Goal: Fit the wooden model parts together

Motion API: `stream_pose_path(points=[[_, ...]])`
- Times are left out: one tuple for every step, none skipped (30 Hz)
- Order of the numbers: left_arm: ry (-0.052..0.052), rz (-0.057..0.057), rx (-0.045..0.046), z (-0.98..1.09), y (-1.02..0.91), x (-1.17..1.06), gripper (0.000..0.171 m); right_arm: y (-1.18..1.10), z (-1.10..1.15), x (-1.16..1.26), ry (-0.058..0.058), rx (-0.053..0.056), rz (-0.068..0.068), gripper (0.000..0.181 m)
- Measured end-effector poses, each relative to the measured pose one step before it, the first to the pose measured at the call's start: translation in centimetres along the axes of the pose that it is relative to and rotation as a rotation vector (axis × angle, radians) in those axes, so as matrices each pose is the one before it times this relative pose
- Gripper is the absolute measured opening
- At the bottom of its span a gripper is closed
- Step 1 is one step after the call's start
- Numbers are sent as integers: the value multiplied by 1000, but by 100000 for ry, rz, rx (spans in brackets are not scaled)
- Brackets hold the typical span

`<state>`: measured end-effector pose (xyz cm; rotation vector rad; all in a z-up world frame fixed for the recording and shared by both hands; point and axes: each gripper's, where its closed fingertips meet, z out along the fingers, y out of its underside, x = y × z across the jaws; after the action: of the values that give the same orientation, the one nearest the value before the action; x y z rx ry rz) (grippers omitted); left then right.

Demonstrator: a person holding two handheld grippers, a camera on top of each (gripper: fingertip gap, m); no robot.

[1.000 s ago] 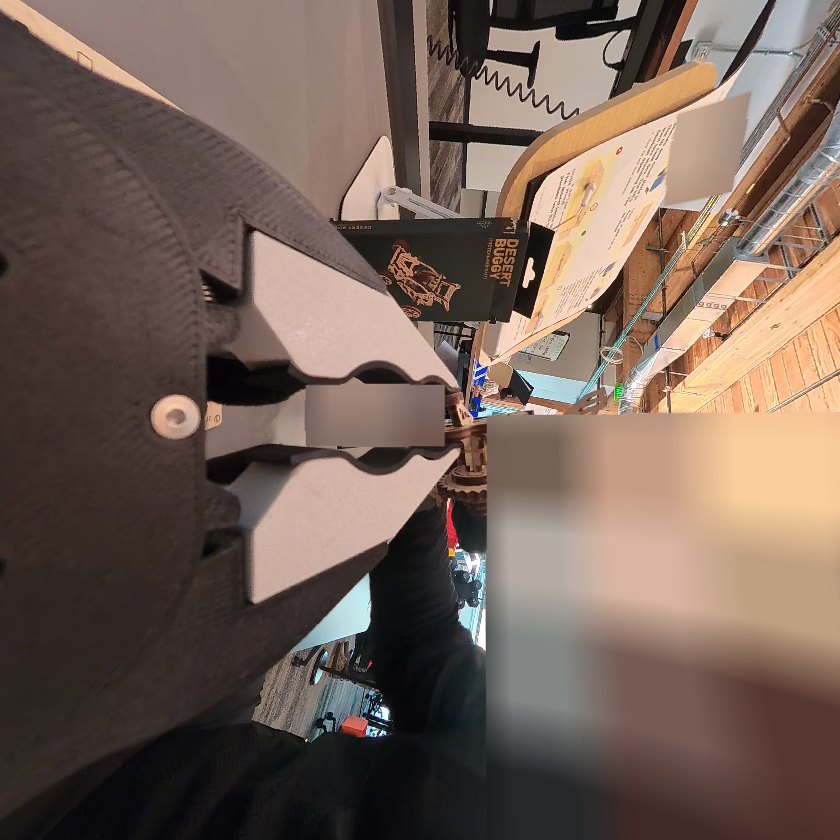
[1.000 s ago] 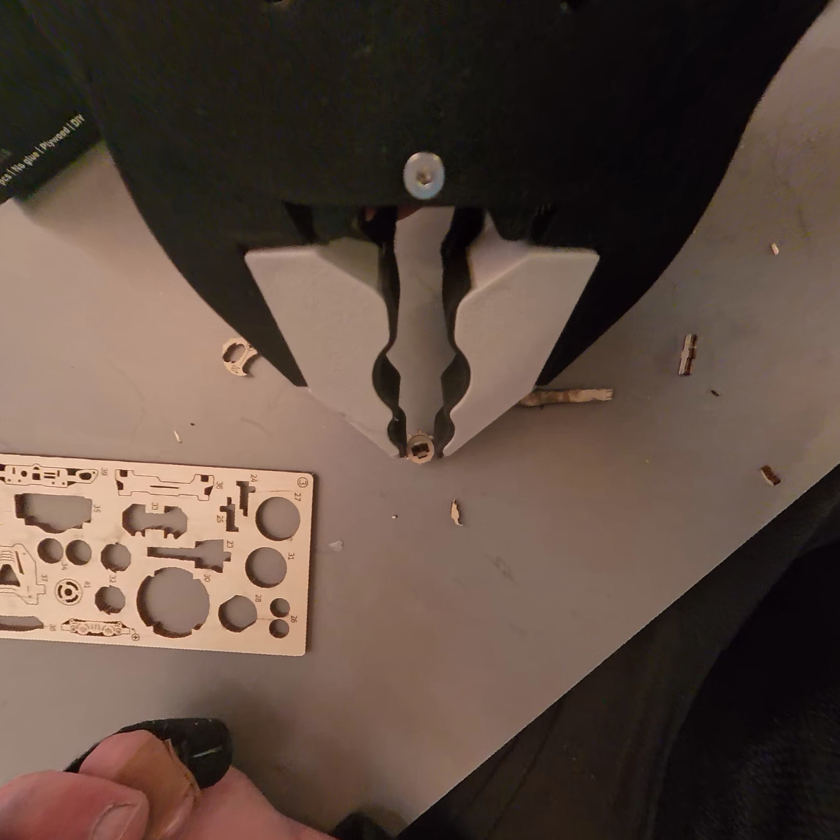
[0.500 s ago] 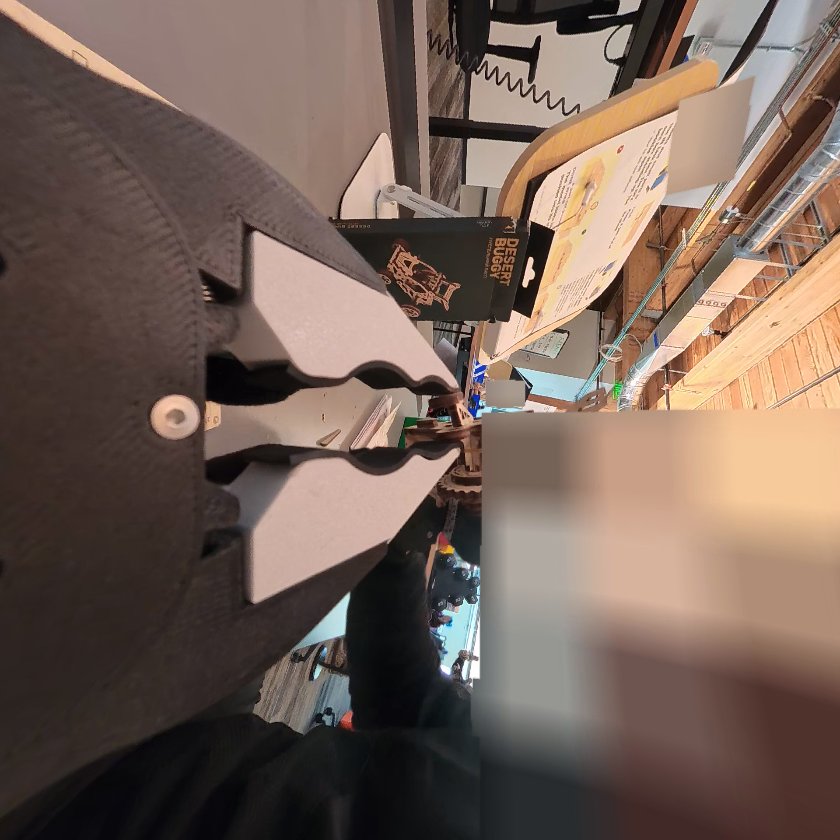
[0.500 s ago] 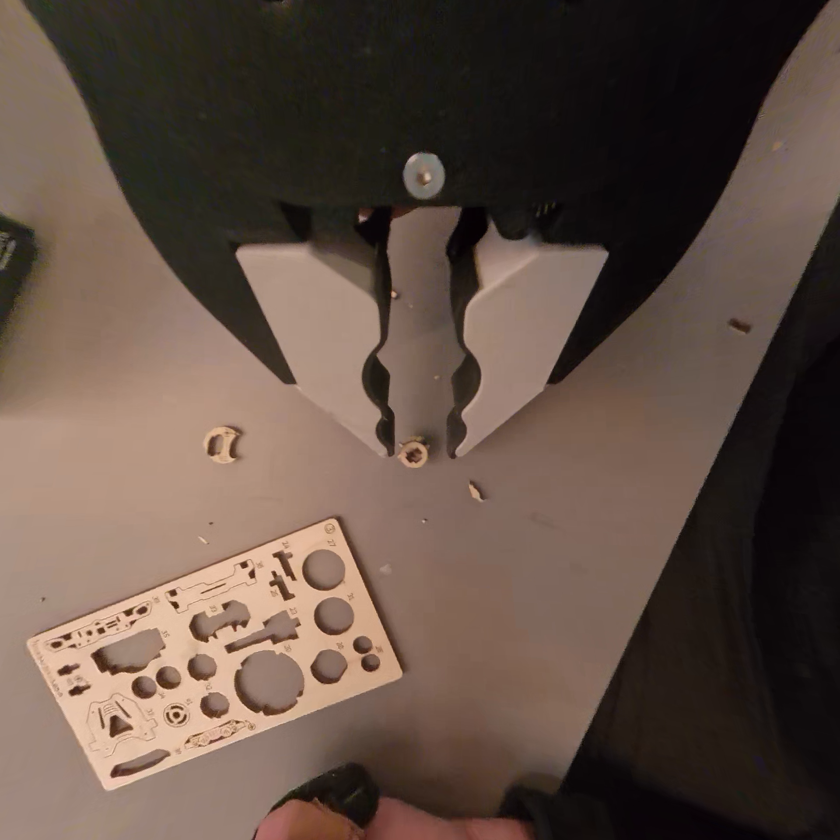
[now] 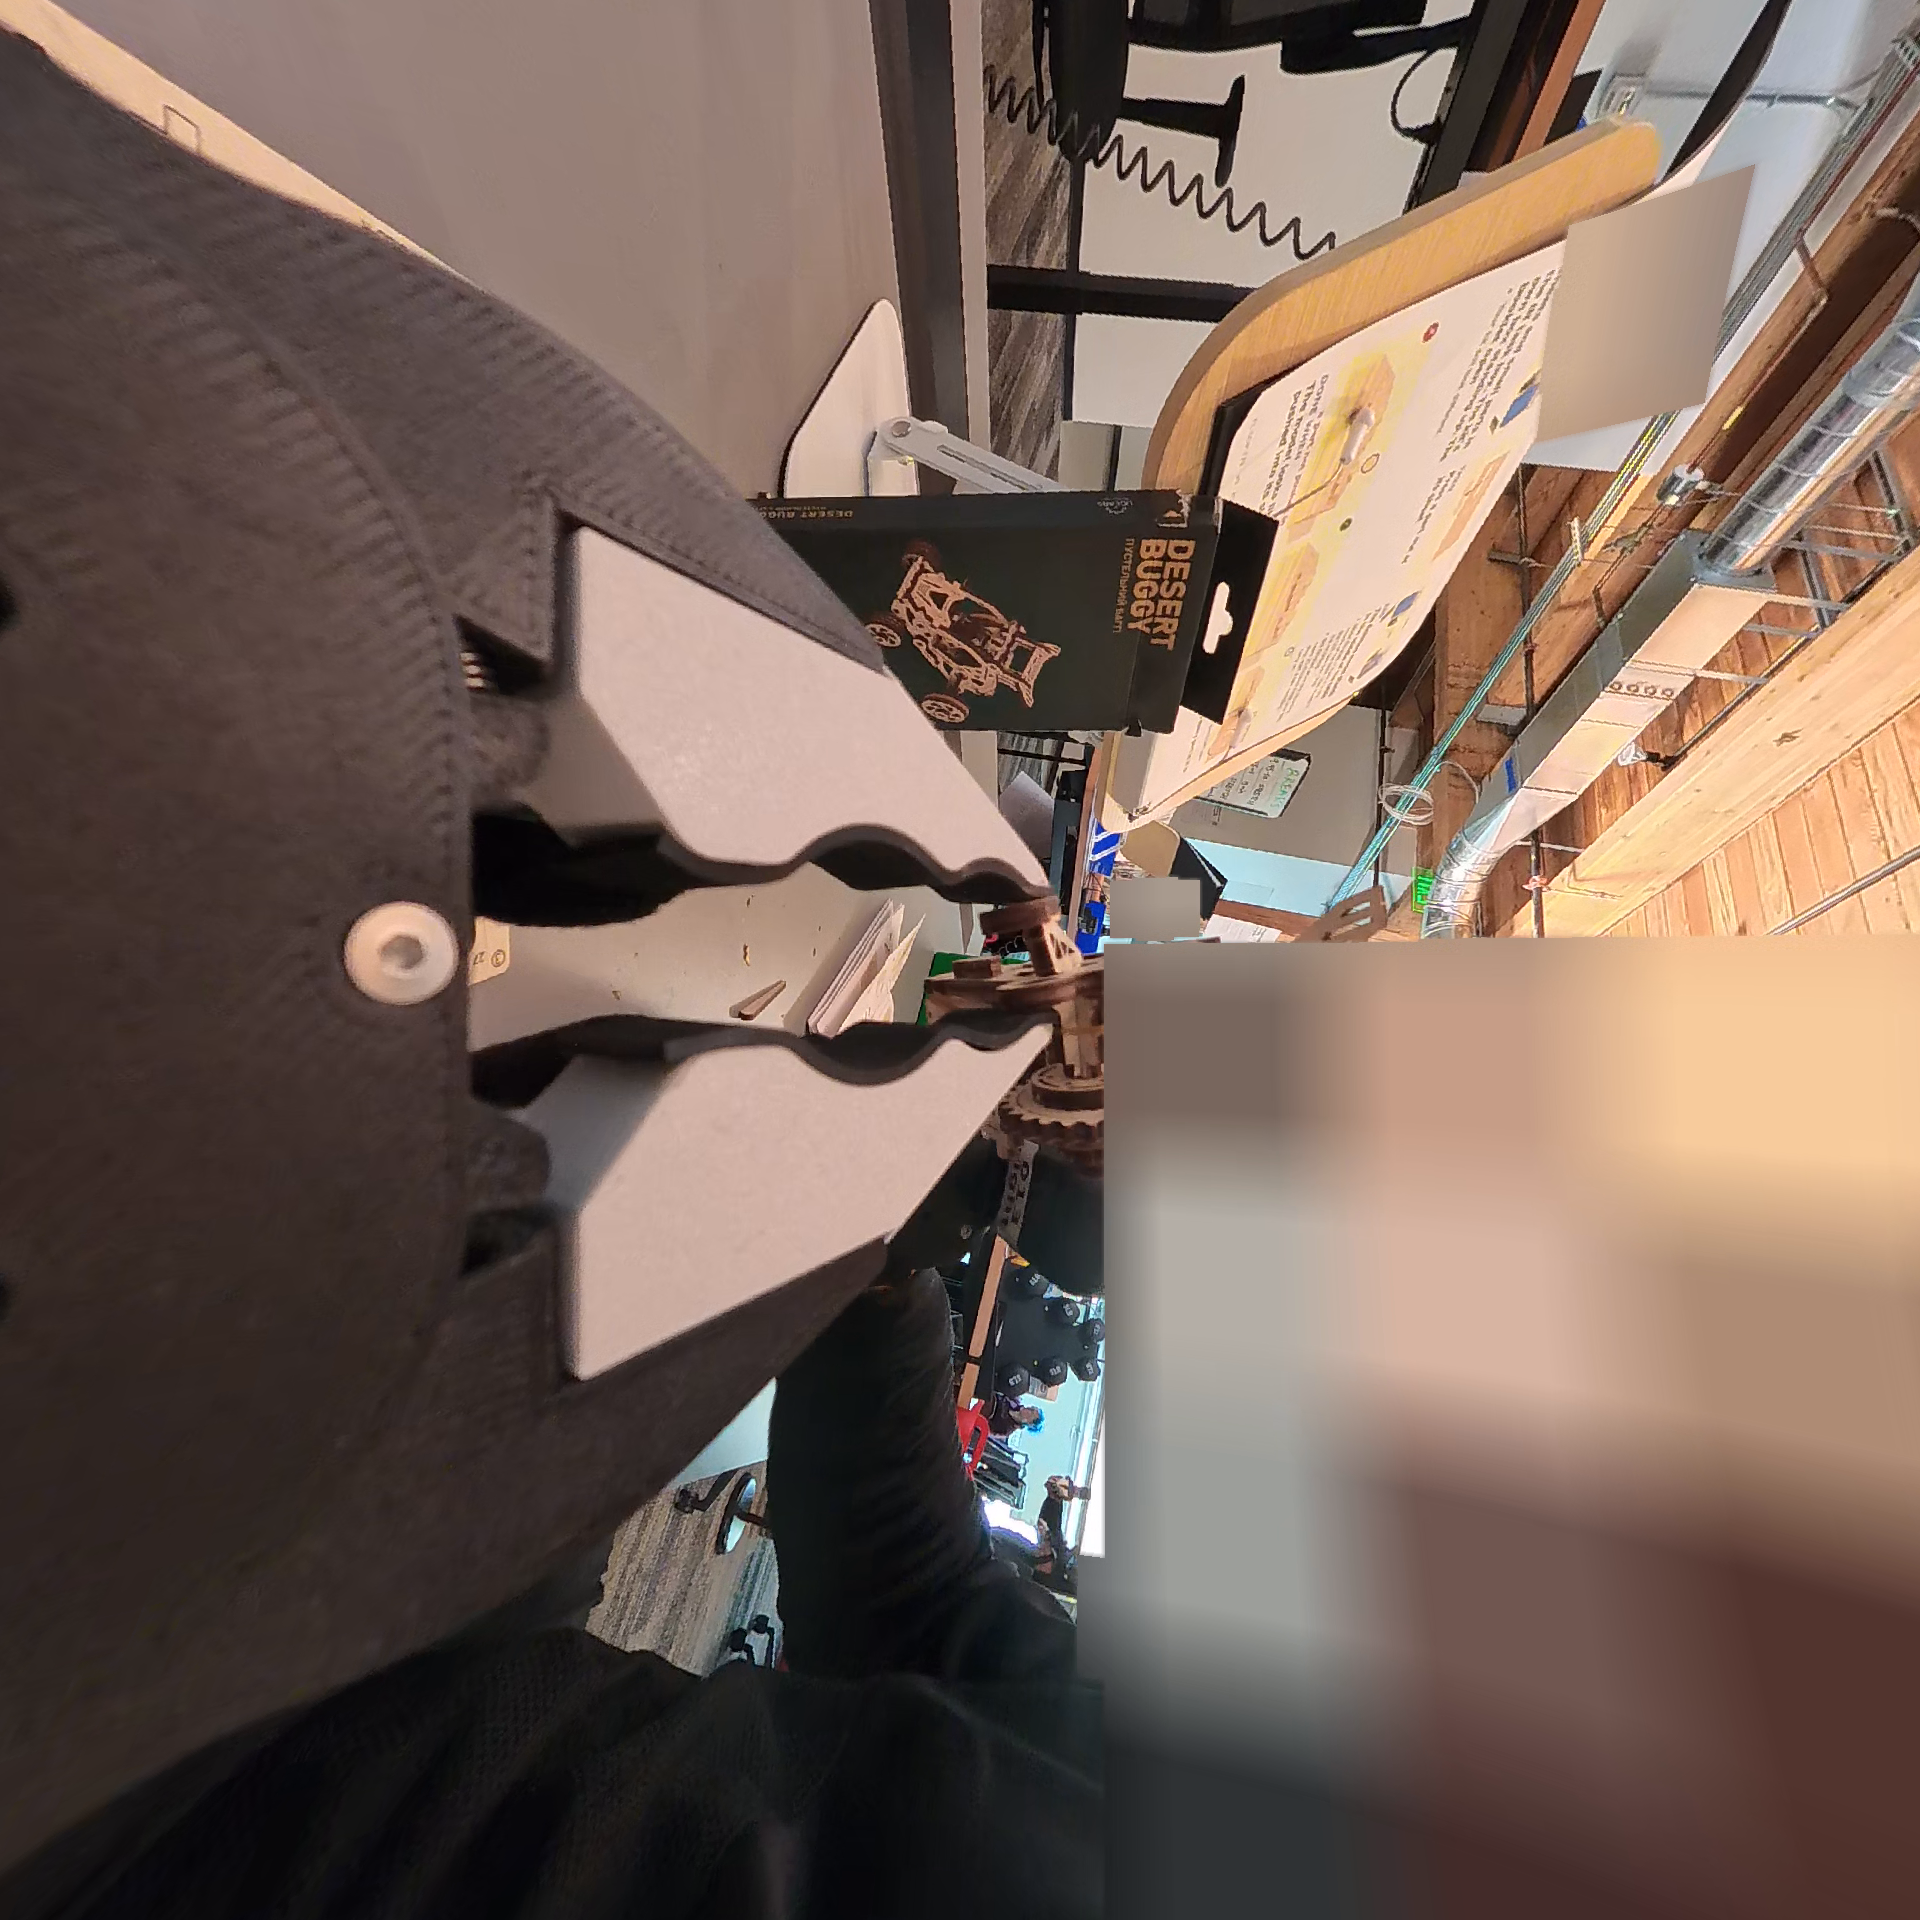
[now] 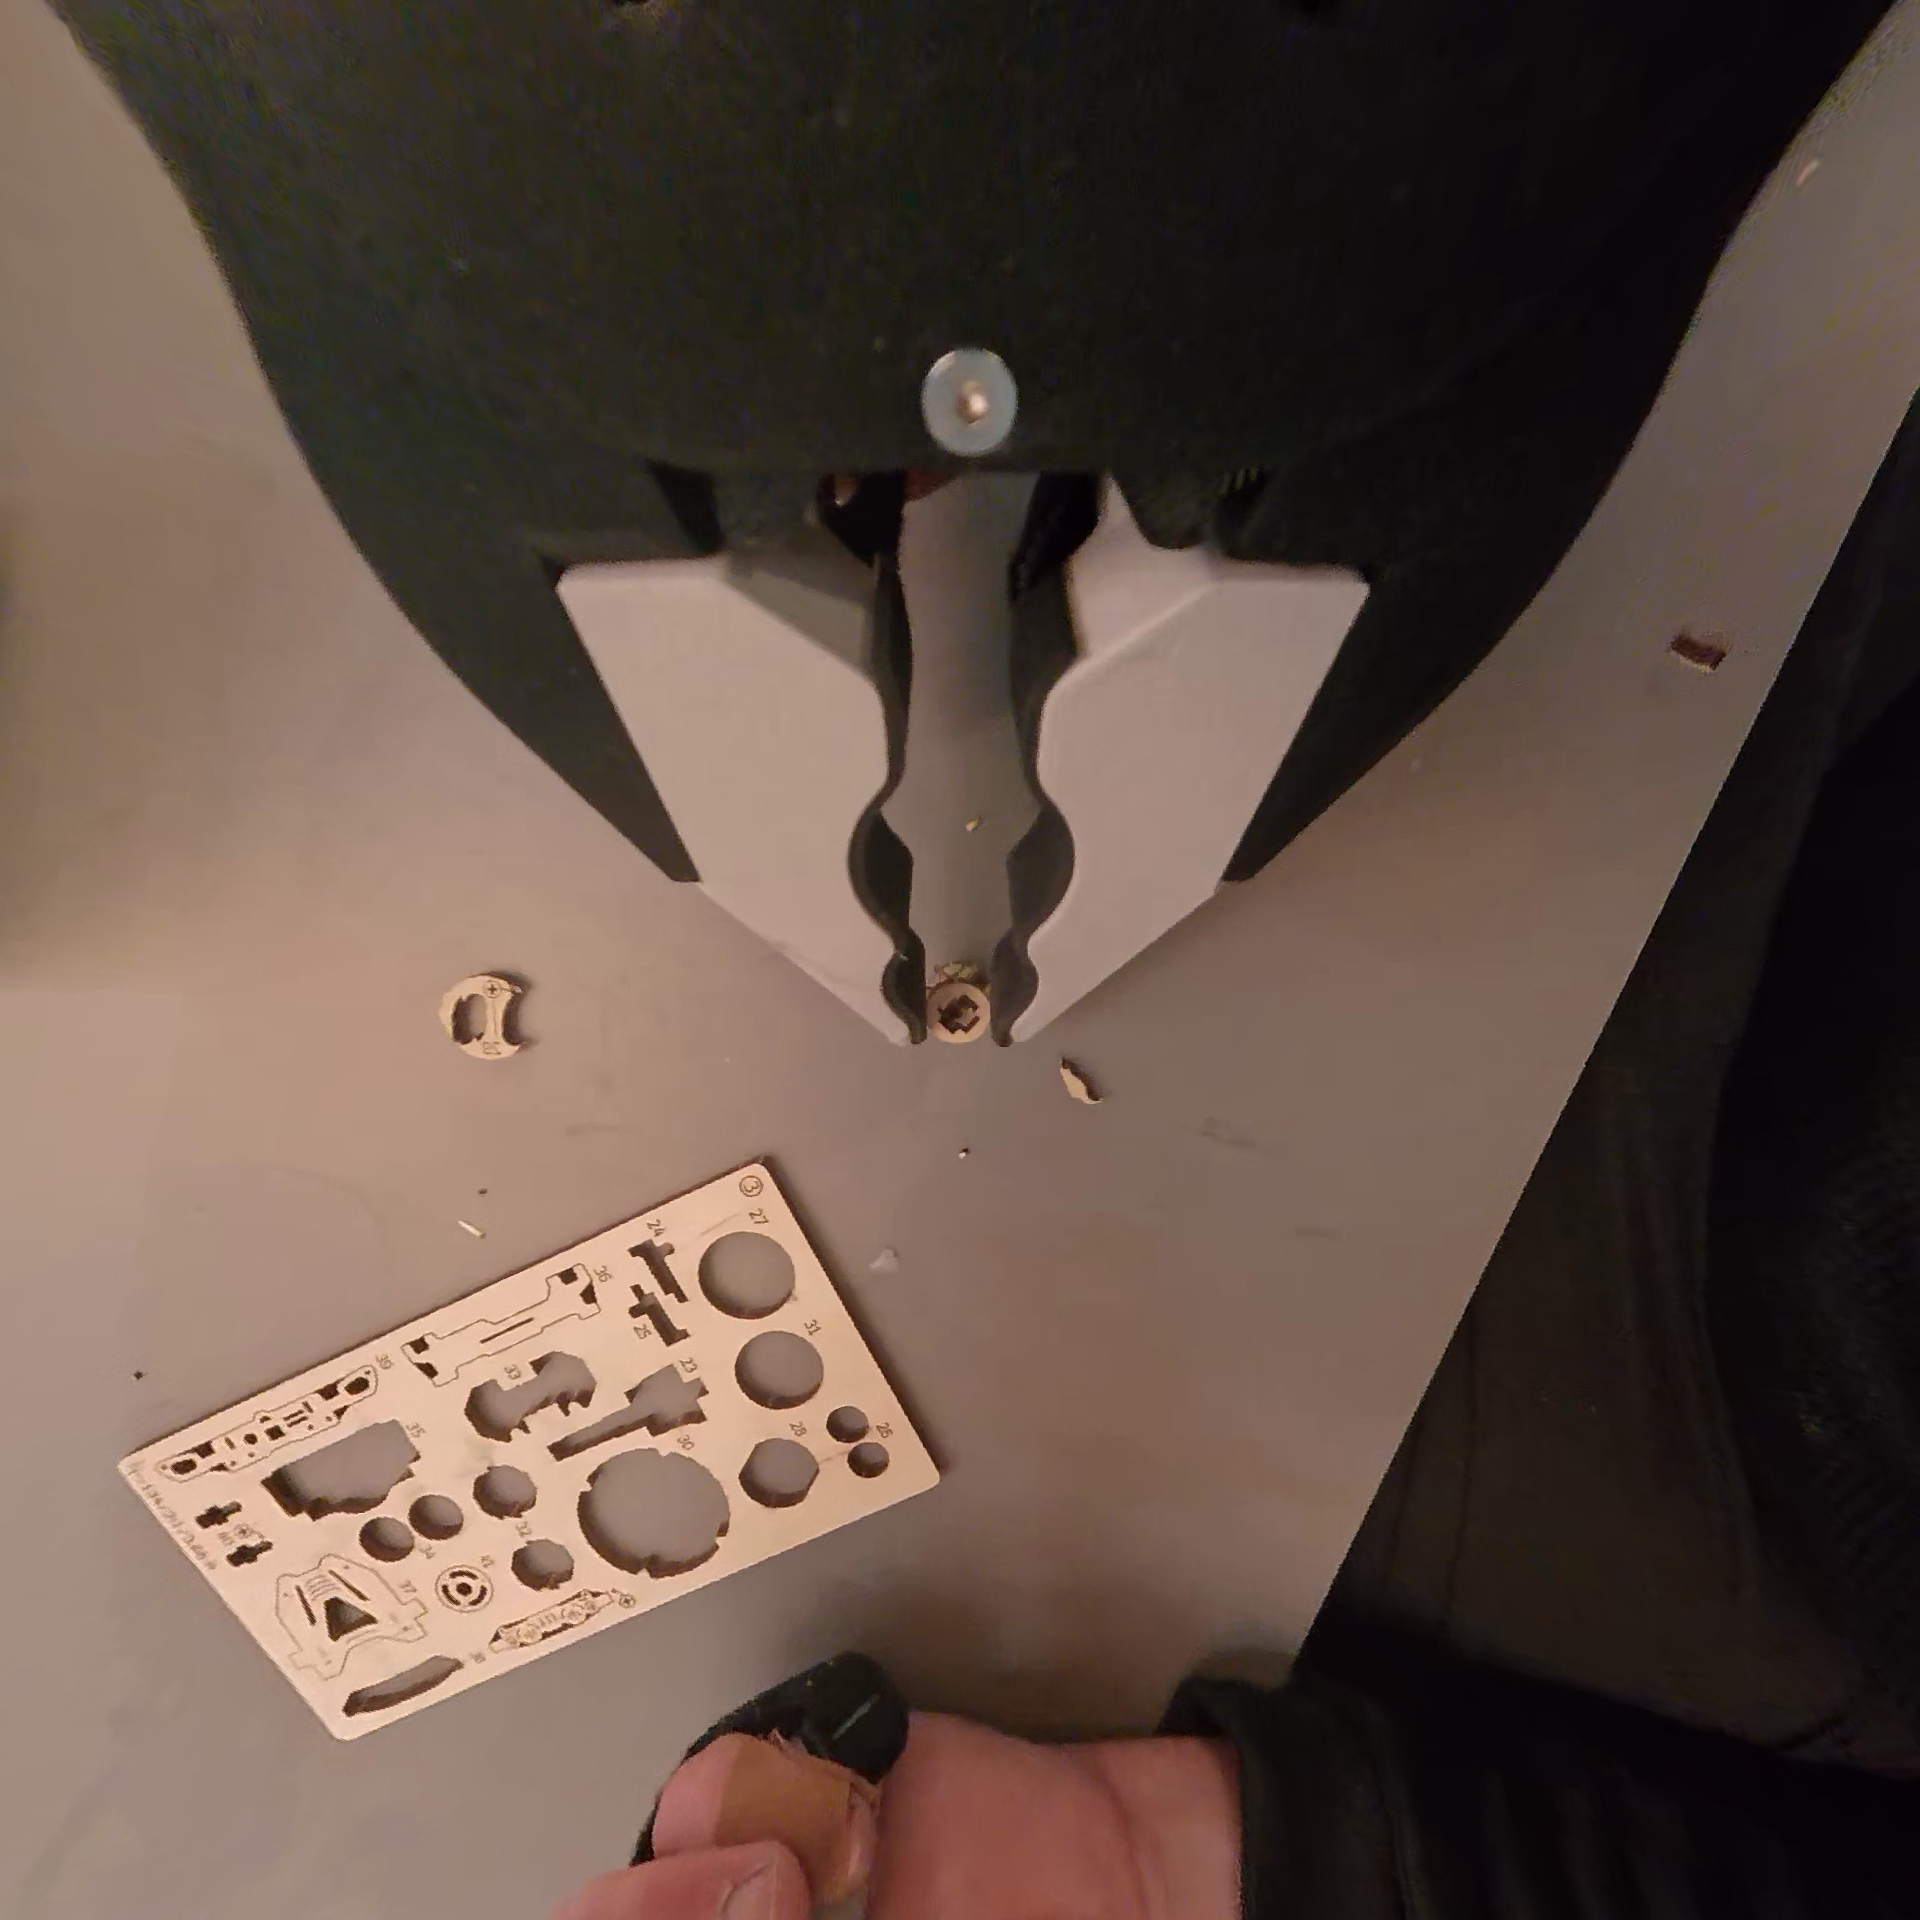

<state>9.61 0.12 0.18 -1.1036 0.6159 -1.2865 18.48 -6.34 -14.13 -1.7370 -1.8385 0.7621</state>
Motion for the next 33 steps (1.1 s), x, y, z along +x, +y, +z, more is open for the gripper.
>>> stream_pose_path(points=[[-37,-34,-77,6,14,-10,17,101,-34,31,-257,-565,-667,9],[-60,6,-57,-4,8,-9,17,-1,-37,2,-327,163,-887,9],[-28,55,-6,-3,2,2,17,-34,-1,-42,-444,536,-935,8],[9,-8,-66,7,13,-5,17,78,69,-41,-505,136,-733,9],[1,15,-41,-3,6,-1,17,229,165,-21,-553,-390,-462,8],[-12,34,7,-2,0,5,17,205,188,8,-383,251,-201,8],[-27,-23,-62,-1,8,-12,17,40,106,-20,-565,1358,84,9],[-24,-9,-107,4,18,-10,17,-15,-2,4,-492,1418,227,9],[23,-8,-20,7,7,6,17,25,-21,8,-331,1060,226,8],[56,-118,-28,9,15,-3,17,5,19,-28,190,1062,-1030,9],[43,-84,-95,17,20,-2,17,6,0,-4,188,666,-598,9],[28,17,-63,16,17,-2,17,32,-24,26,-448,547,825,9],[27,-23,-91,14,20,0,17,19,-6,18,-505,663,277,9],[26,-7,-143,7,29,9,17,3,15,3,-183,131,-417,9],[-44,44,-36,-3,5,-9,17,-10,13,-4,253,-338,-1042,9],[-51,-52,13,1,-2,-3,17,4,25,-4,149,-509,-628,9],[34,14,-52,5,12,6,17,-12,7,8,-79,-657,-57,9],[7,155,-130,19,15,20,17,-14,-8,35,144,-446,-83,9],[22,86,-106,11,15,13,17,-13,-29,78,271,-232,1331,9],[3,-36,27,-11,1,-1,17,79,-24,112,201,-683,2436,11],[-106,-46,49,-9,-2,-16,17,173,-84,178,845,-1222,1700,25],[-56,4,60,-13,-17,-13,17,-20,-192,79,825,179,249,28],[1,-5,-31,7,9,3,17,-244,-262,-5,820,1381,-268,28],[25,10,-111,13,23,-2,17,-263,-255,-9,948,936,21,27],[49,-42,-139,28,36,9,17,-255,-230,-5,1361,497,-229,24],[86,-24,-49,17,14,9,17,-283,-149,-37,1215,549,-82,21],[3,5,-48,14,15,5,17,-246,-46,-122,460,225,306,20],[30,-3,-93,9,7,-1,17,-149,3,58,1206,-215,244,20],[-23,-40,2,-4,9,-3,17,-40,-31,352,2288,-539,1007,19],[4,-82,103,-14,-14,0,17,119,15,570,2427,-957,2665,17],[9,10,94,-14,-21,5,17,136,84,294,455,-822,2212,16],[-21,118,40,-21,-12,3,17,122,109,434,2055,-284,881,17],[-45,-14,10,-11,-5,2,17,126,119,356,1878,-459,588,21]])
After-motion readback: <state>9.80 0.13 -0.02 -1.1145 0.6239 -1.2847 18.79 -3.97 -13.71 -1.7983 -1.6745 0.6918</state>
